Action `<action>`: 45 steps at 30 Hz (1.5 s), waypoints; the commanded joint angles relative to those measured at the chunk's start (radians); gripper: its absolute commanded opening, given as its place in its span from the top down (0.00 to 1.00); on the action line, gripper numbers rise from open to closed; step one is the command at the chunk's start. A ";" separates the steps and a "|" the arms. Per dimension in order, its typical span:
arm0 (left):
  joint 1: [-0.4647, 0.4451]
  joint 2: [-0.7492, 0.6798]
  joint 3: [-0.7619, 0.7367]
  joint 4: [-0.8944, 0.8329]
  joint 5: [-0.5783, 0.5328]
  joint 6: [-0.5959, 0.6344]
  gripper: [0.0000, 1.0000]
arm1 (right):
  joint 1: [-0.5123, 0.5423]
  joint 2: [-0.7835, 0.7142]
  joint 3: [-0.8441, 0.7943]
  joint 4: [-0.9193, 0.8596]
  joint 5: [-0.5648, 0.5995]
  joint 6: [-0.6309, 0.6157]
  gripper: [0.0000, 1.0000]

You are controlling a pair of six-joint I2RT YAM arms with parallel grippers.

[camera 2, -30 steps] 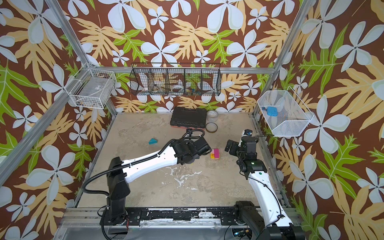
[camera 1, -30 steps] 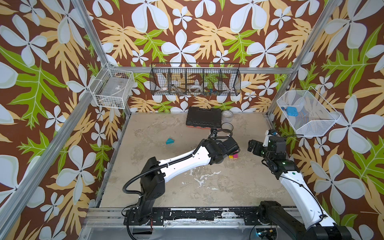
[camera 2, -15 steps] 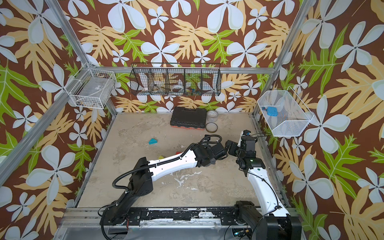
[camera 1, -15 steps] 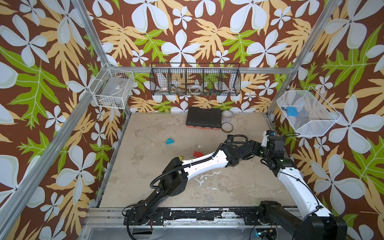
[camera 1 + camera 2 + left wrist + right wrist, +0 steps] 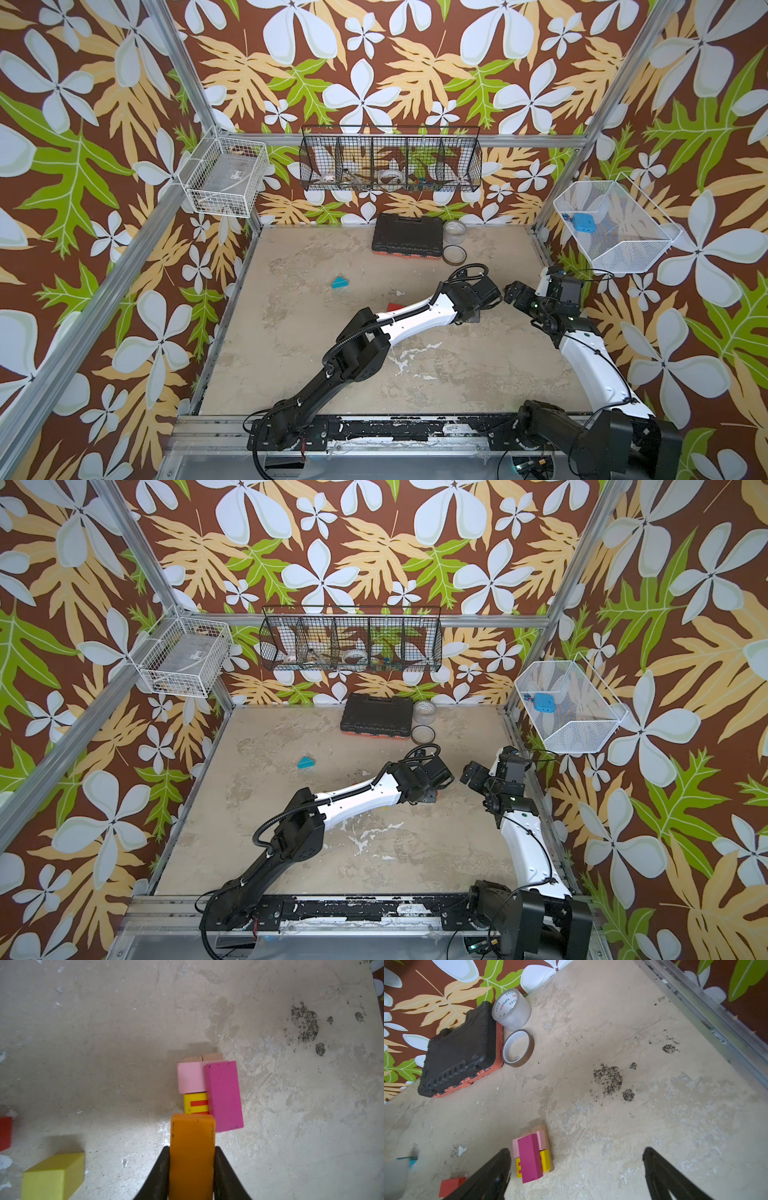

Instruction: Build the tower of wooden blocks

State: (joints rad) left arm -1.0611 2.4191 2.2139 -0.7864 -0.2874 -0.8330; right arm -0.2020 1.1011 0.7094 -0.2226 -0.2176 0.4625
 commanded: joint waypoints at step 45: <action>0.077 0.117 0.107 0.058 0.137 0.052 0.84 | -0.003 0.041 0.029 0.039 -0.052 0.004 0.01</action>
State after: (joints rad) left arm -0.9844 2.5275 2.3123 -0.7429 -0.1638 -0.7731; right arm -0.2047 1.1404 0.7326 -0.2028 -0.2634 0.4667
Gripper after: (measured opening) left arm 0.328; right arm 0.987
